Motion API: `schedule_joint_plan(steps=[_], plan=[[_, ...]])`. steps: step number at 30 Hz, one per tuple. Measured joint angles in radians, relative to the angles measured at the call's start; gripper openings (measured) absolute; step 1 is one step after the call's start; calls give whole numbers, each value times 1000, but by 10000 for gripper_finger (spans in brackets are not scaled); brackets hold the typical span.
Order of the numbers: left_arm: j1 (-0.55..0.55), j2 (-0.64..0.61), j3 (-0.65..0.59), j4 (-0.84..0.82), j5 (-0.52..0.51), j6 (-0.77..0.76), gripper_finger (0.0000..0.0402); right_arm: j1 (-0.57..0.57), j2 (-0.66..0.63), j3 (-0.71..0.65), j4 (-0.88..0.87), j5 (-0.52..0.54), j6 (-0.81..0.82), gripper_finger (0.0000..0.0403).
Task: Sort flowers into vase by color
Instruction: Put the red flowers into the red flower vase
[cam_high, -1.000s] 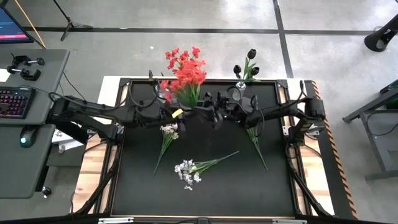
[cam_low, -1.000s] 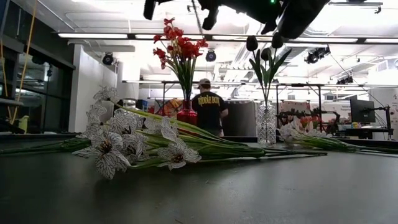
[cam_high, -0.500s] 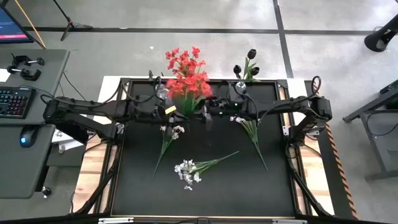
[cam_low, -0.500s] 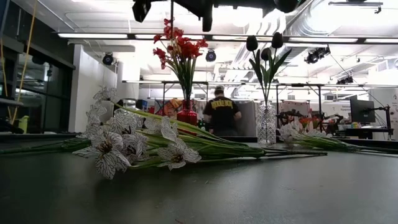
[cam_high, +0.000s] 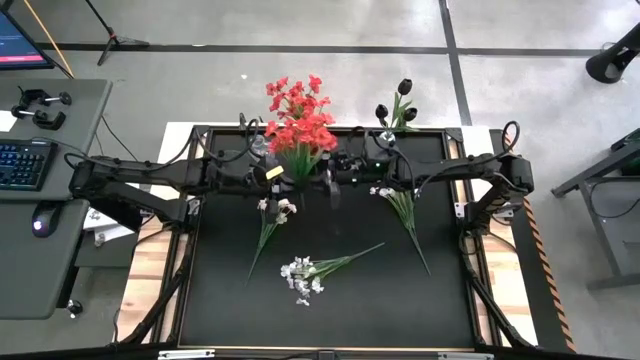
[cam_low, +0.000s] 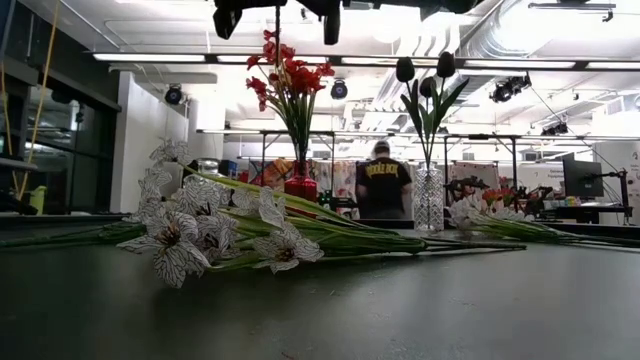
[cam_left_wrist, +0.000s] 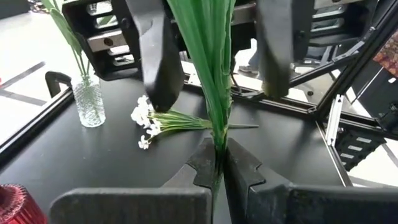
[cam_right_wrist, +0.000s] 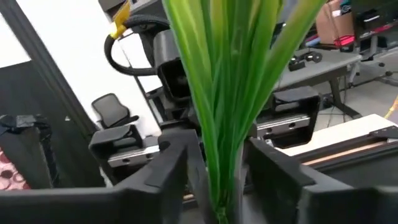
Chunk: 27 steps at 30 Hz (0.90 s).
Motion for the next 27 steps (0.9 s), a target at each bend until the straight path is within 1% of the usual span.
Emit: schedule_joint_plan(steps=[3, 6, 14, 23, 25, 27], plan=[[0, 0, 0, 0, 0, 0, 0, 0, 0, 0, -1, 12, 5, 127], [0, 5, 0, 2, 0, 0, 0, 2, 0, 0, 0, 12, 8, 107], [0, 46, 0, 2, 0, 0, 0, 5, 0, 0, -8, 11, 17, 94], [-1, 47, 0, 2, -6, -9, 0, 5, 0, 0, -22, 6, 34, 43], [-1, 47, 0, 5, -24, -19, 0, 5, 0, 0, -22, 8, 34, 41], [-1, 47, 0, 24, -38, -23, 0, 4, 0, 0, -21, 14, 34, 49]])
